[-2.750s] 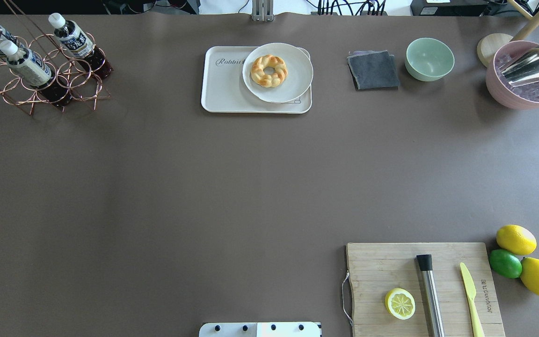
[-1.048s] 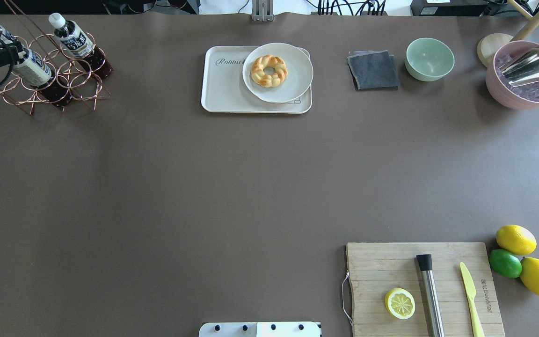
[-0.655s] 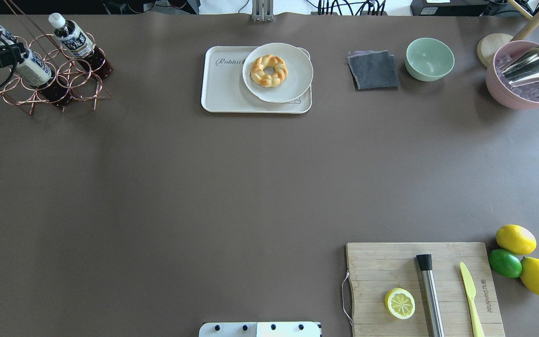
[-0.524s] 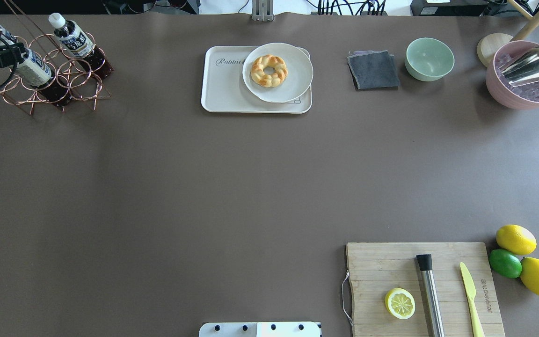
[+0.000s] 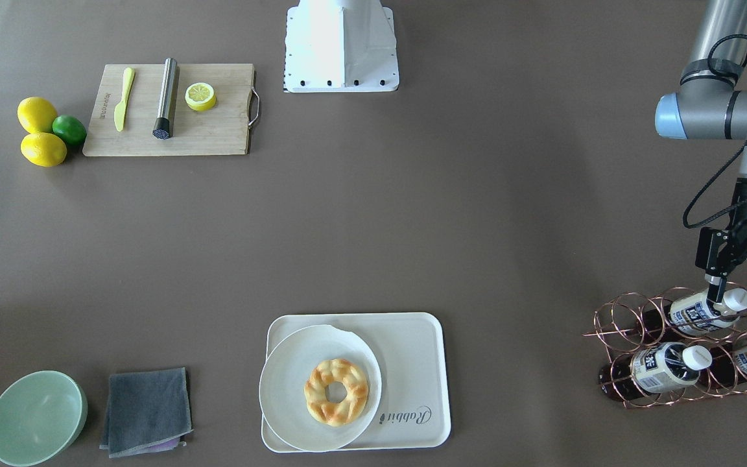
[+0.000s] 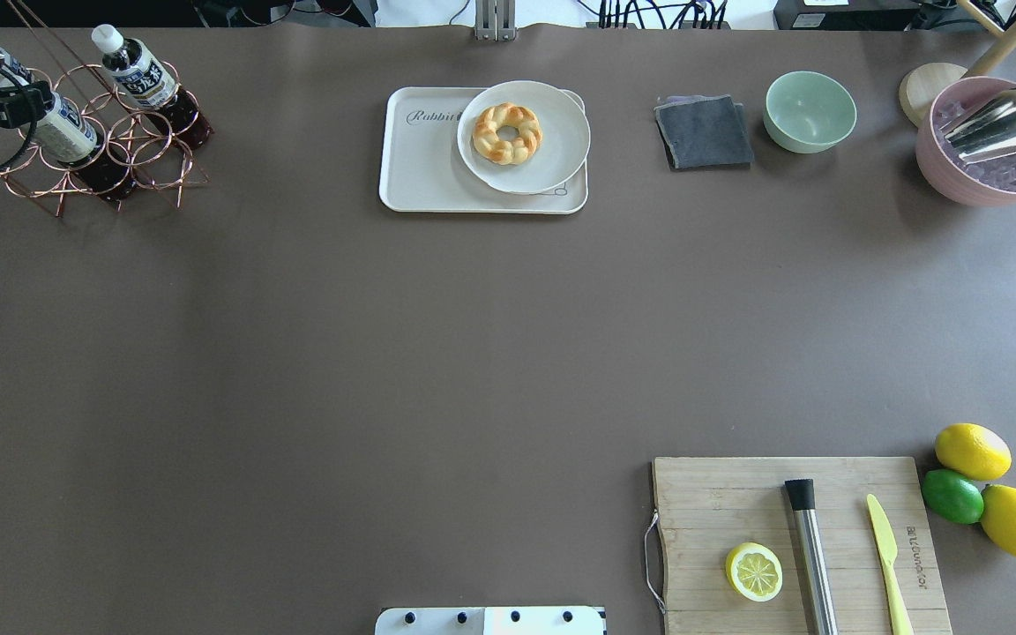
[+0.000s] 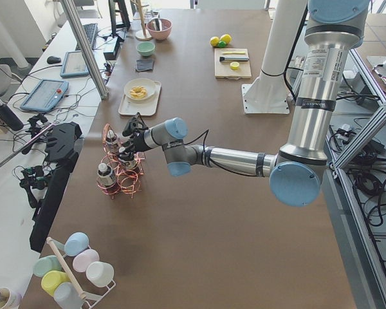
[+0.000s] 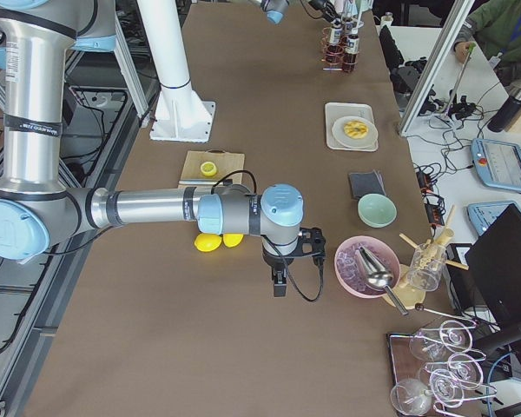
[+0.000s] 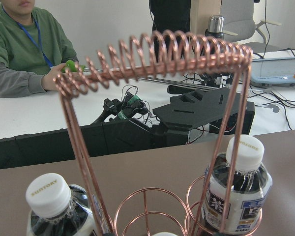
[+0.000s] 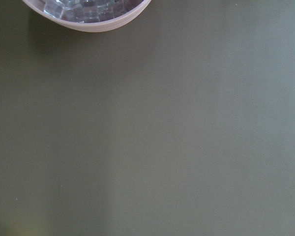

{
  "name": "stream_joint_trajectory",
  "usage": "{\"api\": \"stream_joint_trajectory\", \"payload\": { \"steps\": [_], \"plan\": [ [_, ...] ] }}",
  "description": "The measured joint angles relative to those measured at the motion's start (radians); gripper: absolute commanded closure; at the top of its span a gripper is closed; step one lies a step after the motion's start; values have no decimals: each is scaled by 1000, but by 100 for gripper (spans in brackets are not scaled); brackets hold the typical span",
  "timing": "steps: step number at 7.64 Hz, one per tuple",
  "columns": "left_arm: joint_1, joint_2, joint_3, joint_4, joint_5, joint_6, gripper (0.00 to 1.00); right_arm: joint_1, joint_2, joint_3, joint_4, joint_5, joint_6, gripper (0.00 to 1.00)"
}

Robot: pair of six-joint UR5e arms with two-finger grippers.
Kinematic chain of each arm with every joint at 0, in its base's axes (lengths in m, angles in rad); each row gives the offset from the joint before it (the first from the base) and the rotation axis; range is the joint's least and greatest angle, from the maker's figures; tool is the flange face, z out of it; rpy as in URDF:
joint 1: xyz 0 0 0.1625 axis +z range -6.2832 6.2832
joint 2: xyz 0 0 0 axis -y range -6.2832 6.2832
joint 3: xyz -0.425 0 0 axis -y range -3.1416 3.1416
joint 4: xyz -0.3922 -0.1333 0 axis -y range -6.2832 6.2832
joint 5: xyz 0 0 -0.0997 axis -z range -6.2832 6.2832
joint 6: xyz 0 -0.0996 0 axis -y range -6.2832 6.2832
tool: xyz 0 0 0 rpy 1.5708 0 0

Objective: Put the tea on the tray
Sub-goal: 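Reach the left gripper into the copper rack and grasp a tea bottle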

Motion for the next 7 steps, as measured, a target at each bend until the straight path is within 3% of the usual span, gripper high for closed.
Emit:
{"api": "stream_joint_trajectory", "payload": {
  "steps": [1,7],
  "plan": [
    [0,0,0,0,0,0,100,0,0,0,0,0,0,0],
    [-23,9,-50,6,-14,9,100,0,0,0,0,0,0,0]
  ]
}}
